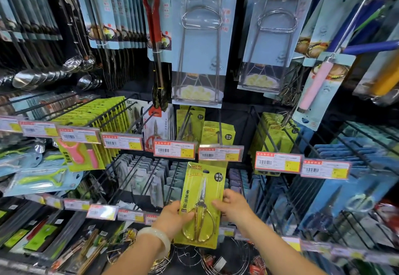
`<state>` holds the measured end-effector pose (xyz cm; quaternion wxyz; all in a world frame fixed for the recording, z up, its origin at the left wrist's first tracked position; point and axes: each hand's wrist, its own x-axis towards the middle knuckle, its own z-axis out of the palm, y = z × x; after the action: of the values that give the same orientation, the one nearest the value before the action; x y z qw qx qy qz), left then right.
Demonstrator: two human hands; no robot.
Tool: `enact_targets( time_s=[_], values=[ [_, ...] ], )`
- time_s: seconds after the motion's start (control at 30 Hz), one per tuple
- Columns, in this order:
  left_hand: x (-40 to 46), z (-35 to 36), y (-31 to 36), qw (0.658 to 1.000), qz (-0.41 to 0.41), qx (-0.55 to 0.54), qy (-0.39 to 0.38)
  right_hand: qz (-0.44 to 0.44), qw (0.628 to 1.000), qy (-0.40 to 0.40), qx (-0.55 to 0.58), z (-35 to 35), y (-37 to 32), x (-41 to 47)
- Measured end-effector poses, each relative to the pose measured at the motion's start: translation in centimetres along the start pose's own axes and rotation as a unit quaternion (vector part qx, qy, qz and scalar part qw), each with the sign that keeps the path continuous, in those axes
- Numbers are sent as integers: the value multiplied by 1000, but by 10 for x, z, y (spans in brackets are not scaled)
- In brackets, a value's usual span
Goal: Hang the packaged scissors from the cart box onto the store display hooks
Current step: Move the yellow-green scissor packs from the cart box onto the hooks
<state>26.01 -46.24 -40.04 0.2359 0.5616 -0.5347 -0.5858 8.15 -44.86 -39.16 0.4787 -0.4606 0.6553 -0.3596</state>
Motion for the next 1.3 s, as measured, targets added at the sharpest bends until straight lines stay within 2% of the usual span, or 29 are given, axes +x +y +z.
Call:
enact_targets(
  time_s=[0.07, 0.37, 0.5, 0.8, 1.0, 1.07, 1.17, 1.23, 1.3],
  values=[
    [-2, 5, 6, 1000, 10, -23, -8, -18, 998, 38, 49, -3, 1, -5],
    [11, 12, 35, 996, 57, -67, 29, -115, 979, 129, 106, -17, -25, -5],
    [16, 17, 37, 994, 68, -69, 41, -111, 974, 155, 120, -19, -24, 1],
    [25, 24, 30, 993, 67, -79, 49, -98, 979, 163, 68, -20, -12, 10],
    [40, 28, 44, 995, 41, 36, 80, -66, 979, 194, -21, -18, -11, 37],
    [46, 33, 40, 995, 23, 66, 71, -27, 977, 196, -78, -22, -5, 44],
    [51, 47, 29, 984, 17, 170, 41, 21, 974, 189, -125, -34, 6, 43],
    [49, 62, 28, 959, 31, 282, 23, 39, 970, 174, -168, -46, 13, 33],
    [45, 82, 33, 905, 73, 419, 18, 53, 955, 166, -240, -62, 24, 20]
  ],
)
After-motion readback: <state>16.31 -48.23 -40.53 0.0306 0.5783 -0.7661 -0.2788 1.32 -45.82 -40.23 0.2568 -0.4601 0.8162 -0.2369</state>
